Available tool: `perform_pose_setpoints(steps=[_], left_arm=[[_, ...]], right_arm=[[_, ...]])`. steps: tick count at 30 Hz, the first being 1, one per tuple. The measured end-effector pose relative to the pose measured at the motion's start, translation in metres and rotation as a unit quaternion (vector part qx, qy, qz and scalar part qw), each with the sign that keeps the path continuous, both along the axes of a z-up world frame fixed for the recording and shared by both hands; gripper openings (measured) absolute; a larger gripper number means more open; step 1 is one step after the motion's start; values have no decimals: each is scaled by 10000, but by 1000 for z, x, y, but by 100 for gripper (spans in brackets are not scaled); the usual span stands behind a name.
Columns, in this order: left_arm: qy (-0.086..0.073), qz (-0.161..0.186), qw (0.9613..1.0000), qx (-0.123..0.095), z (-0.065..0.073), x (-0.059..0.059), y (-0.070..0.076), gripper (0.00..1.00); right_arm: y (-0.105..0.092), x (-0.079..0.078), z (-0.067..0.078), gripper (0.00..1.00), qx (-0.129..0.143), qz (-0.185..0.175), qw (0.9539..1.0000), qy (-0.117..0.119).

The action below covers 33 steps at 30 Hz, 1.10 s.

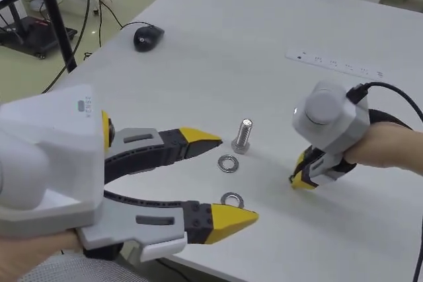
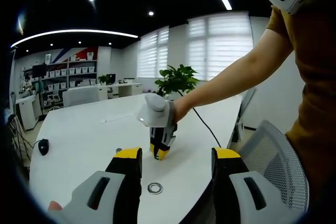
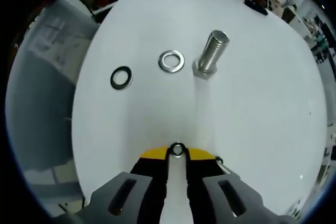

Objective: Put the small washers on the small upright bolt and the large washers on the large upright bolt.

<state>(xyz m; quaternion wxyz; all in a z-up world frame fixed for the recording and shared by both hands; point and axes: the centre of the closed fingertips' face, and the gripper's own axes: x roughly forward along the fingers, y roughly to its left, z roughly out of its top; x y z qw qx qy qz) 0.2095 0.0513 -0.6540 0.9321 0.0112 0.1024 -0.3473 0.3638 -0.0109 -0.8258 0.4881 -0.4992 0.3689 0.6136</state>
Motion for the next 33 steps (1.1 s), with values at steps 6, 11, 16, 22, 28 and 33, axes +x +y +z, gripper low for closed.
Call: perform_pose_setpoints(steps=[6, 11, 16, 22, 28, 33], left_arm=[[-27, -2, 10000, 24, 2, -1, -1, 52], [-31, -5, 10000, 33, 2, -1, -1, 52], [-54, -72, 10000, 39, 3, -2, -7, 52], [-99, -122, 9999, 23, 5, 0, -12, 52], [-116, -139, 9998, 24, 6, 1, -13, 52], [-97, -99, 9999, 11, 6, 1, -11, 52]], right_arm=[[-6, 0, 0, 12, 33, -26, 10000, -62], [-18, -4, 13, 12, 107, -186, 9998, 34], [-35, 1, 29, 12, 91, -358, 9993, -34], [-39, 10, 46, 12, 124, -451, 9988, -159], [-33, 26, 63, 12, 163, -450, 9983, -339], [-27, 33, 69, 12, 176, -413, 9981, -419]])
